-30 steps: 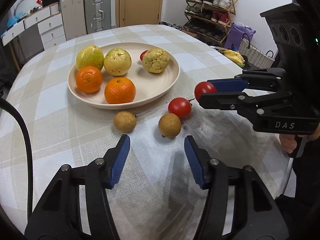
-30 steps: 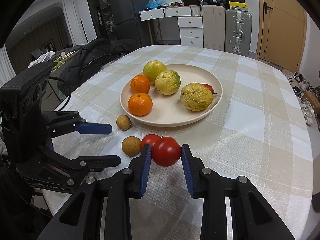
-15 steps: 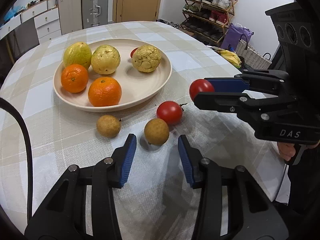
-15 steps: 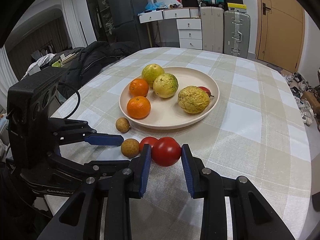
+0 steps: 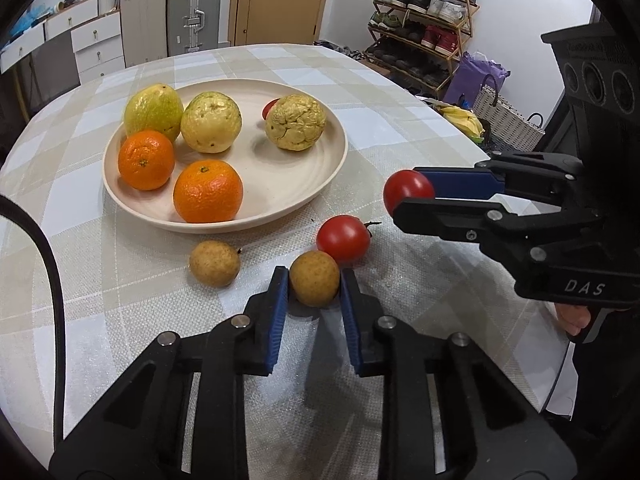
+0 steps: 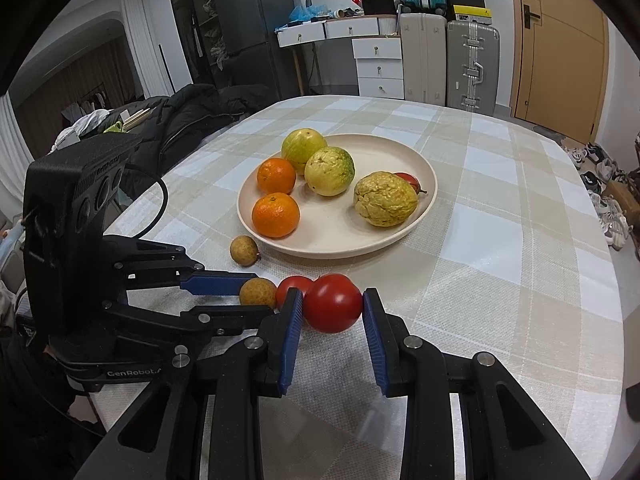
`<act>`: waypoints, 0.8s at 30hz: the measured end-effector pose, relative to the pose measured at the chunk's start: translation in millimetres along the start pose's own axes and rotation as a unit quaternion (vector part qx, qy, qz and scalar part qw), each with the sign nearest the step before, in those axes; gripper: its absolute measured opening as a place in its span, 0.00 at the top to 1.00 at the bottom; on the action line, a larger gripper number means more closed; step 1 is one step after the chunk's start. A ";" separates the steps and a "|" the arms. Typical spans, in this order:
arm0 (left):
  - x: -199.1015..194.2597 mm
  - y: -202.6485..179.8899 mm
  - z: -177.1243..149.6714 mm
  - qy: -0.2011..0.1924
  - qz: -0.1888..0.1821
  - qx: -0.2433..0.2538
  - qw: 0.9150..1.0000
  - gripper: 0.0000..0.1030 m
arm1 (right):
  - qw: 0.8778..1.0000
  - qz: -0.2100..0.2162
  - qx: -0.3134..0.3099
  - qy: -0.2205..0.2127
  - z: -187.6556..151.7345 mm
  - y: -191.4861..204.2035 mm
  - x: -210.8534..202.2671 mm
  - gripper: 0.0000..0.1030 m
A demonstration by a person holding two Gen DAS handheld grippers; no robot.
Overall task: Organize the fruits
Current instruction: 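Grasp and lift the small brown fruit with the left gripper while the right gripper holds the tomato, then carry the tomato with the right gripper while the left gripper carries the brown fruit over the plate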
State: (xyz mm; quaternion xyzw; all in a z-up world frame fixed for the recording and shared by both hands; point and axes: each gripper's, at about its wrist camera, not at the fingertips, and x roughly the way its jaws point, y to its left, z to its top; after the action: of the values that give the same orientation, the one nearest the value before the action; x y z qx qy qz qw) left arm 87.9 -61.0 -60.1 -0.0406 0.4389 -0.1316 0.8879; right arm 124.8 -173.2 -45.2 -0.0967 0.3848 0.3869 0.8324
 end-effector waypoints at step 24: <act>-54.2 23.1 8.8 -0.077 0.024 -0.019 0.997 0.78 | 0.999 0.001 0.005 -0.036 4.4 1.4 -9.4 0.70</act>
State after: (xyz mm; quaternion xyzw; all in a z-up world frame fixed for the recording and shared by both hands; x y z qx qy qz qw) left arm 68.0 -24.5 -17.4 -0.0568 0.3726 -0.0982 0.9210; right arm 122.5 -175.5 -35.3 -0.0781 0.3572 0.3886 0.8458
